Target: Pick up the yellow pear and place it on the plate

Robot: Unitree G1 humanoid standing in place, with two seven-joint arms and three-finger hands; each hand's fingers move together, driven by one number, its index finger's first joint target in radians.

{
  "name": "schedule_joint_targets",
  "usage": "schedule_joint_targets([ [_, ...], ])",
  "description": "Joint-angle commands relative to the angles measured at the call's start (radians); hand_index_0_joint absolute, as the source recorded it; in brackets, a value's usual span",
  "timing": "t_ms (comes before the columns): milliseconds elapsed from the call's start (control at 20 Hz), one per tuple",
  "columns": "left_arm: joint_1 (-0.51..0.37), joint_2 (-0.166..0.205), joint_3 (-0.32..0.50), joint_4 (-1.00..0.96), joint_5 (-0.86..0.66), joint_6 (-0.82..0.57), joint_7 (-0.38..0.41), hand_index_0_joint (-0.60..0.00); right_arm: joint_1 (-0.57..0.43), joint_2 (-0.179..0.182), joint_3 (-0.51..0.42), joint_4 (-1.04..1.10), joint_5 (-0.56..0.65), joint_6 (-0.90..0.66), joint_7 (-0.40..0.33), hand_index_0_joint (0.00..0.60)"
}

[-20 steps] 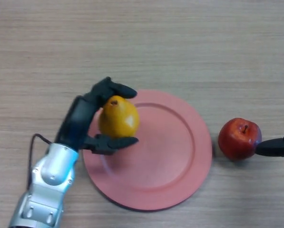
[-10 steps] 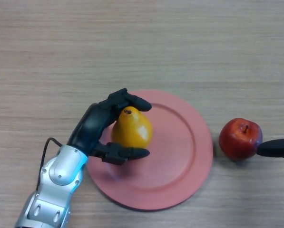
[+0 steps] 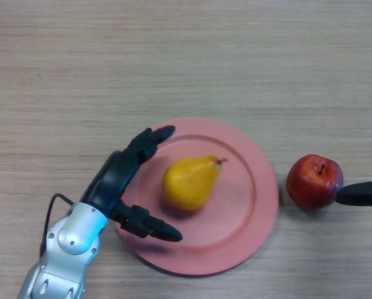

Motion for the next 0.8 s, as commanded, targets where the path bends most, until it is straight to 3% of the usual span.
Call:
schedule_joint_targets([
  [50,-0.015,0.029,0.073,-0.137,-0.005,-0.124,0.02,0.0,-0.035,-0.038,-0.052,-0.048,0.02,-0.109,-0.006,0.0],
  [200,-0.011,0.055,0.131,-0.237,-0.114,-0.087,0.042,0.0,-0.043,-0.034,-0.043,-0.035,0.025,-0.127,-0.012,0.0],
  [250,0.017,0.06,0.162,-0.322,-0.216,-0.018,0.027,0.0,-0.04,-0.033,-0.036,-0.03,0.024,-0.134,-0.014,0.0],
  [400,0.033,0.109,0.248,-0.427,-0.37,0.047,0.053,0.0,-0.039,-0.029,-0.031,-0.024,0.042,-0.132,-0.015,0.0],
  [650,0.122,0.165,0.398,-0.564,-0.607,0.134,0.003,0.0,-0.054,-0.03,-0.016,0.001,0.065,-0.144,-0.022,0.0],
  [800,0.158,0.176,0.45,-0.58,-0.674,0.179,-0.019,0.0,-0.054,-0.029,-0.003,0.019,0.063,-0.167,-0.027,0.0],
])
